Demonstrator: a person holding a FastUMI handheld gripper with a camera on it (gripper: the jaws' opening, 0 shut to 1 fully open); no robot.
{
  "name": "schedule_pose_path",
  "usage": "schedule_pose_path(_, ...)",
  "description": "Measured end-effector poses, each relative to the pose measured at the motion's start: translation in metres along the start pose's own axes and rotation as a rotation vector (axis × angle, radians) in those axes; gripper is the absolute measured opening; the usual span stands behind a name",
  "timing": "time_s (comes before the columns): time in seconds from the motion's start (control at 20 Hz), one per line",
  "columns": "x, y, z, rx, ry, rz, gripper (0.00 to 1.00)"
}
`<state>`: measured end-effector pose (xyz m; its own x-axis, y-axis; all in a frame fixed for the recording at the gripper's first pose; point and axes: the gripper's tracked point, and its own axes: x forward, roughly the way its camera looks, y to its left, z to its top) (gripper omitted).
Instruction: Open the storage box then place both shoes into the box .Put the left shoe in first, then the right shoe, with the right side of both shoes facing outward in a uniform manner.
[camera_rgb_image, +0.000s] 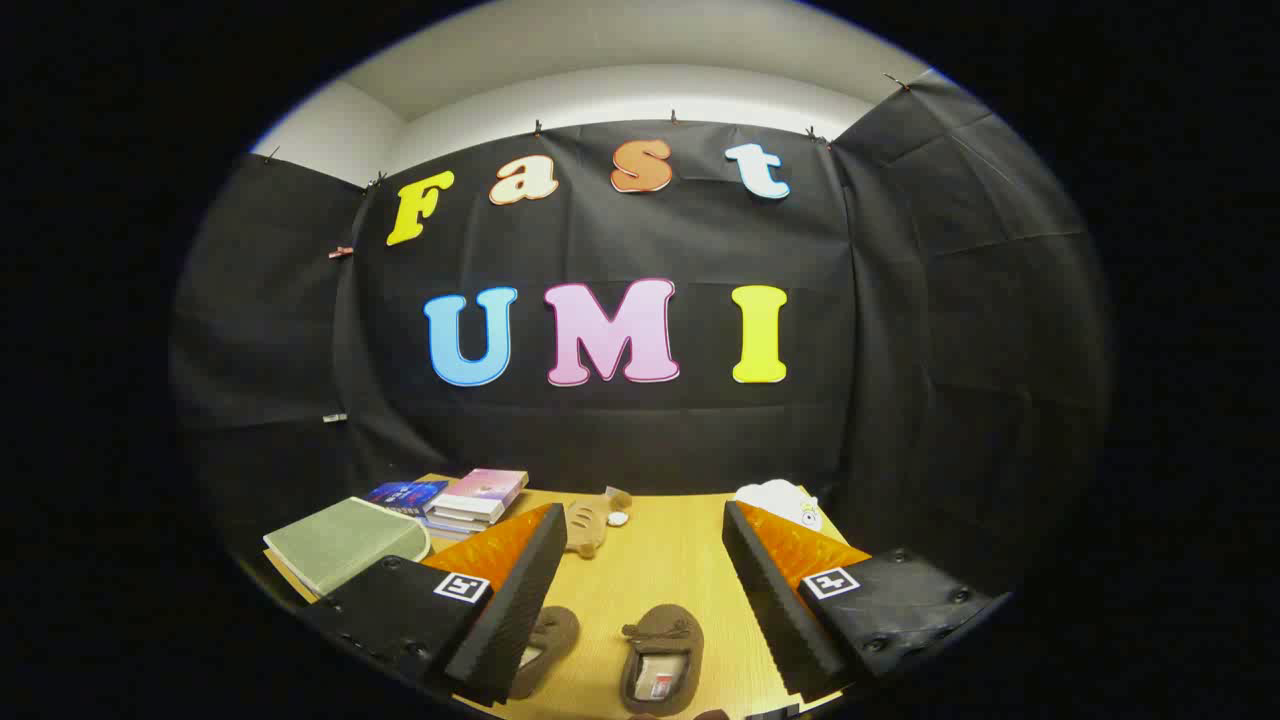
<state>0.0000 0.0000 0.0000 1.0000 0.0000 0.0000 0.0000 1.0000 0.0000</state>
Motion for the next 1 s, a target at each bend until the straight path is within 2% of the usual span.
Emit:
schedule_pose_path(0.2,0.013,-0.001,-0.001,-0.060,-0.008,-0.039,0.97)
schedule_pose_path(0.35,0.020,0.004,0.000,-0.038,-0.002,-0.075,0.98)
schedule_pose_path(1.0,0.032,0.059,-0.012,-0.060,0.044,-0.028,0.97)
